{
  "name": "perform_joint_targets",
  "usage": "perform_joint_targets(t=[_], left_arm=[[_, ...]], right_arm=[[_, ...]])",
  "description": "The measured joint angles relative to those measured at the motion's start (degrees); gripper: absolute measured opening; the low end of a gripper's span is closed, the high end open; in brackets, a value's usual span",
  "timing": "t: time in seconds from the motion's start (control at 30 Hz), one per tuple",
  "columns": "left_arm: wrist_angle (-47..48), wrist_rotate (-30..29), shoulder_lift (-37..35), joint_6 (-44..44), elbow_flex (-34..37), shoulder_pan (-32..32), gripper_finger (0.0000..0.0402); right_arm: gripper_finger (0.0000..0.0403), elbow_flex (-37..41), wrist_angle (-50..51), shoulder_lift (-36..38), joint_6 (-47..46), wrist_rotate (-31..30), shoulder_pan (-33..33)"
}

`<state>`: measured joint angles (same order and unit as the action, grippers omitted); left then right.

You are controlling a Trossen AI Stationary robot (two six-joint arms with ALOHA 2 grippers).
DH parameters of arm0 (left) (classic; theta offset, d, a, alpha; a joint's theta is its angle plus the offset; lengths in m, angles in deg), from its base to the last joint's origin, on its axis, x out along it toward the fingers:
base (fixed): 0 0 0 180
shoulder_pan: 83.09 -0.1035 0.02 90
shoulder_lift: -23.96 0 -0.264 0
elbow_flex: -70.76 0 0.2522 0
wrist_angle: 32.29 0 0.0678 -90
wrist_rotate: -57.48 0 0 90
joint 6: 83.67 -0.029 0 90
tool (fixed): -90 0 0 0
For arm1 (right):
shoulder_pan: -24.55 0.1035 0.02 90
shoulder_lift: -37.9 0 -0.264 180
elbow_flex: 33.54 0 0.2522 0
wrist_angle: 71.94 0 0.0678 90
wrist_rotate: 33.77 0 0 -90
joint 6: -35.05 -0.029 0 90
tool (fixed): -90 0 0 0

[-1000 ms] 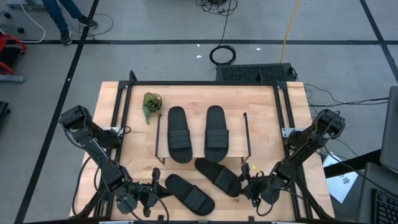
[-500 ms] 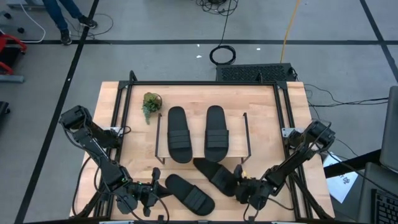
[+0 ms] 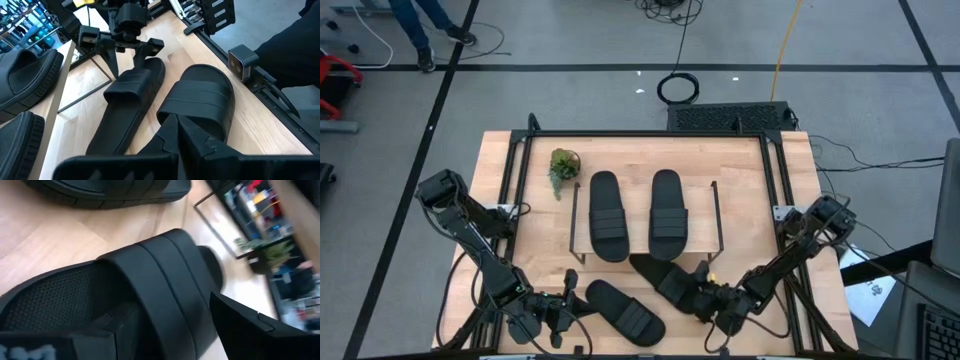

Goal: Pick and place slides into the shelf
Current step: Put the black slipper under the shelf

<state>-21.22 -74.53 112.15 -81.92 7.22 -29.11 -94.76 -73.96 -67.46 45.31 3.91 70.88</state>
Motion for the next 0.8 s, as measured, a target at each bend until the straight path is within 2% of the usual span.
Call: perform_joint_targets(t=[0.13,0.2,0.27,0.4,0.43,0.53,0.63,0.8], left_arm=[[0.00,0.41,0.00,0.29,0.00,0.00,0.0020],[0.02,0.43,0.00,0.29,0.00,0.01,0.0023],[0.18,0.45,0.00,0.29,0.00,0.00,0.0023],[0.90,0.49,0.00,1.37,0.00,0.01,0.0014],[1.13,0.50,0.00,1.77,0.00,0.00,0.0011],[1.26,1.43,0.00,2.12,0.00,0.00,0.0002],[1.24,2.67,0.00,2.15,0.00,0.02,0.0005],[1.25,2.79,0.00,2.21,0.00,0.02,0.0019]], right_arm=[[0.0215,-0.01,0.00,0.12,-4.24,6.98,-2.97],[0.0197,-0.06,-0.23,0.20,-7.22,10.56,-4.54],[0.0159,-0.07,-0.30,0.20,-9.57,12.31,-5.74],[0.0039,-0.07,-0.07,0.20,-9.11,12.65,-5.97],[0.0021,-0.04,0.00,0.20,-8.51,12.47,-5.71],[0.0014,-0.02,-0.09,0.07,-8.60,8.79,-4.19],[0.0006,-0.53,1.39,0.19,-8.96,2.10,-1.43],[0.0004,-6.66,15.25,0.62,-15.88,-4.50,3.25]])
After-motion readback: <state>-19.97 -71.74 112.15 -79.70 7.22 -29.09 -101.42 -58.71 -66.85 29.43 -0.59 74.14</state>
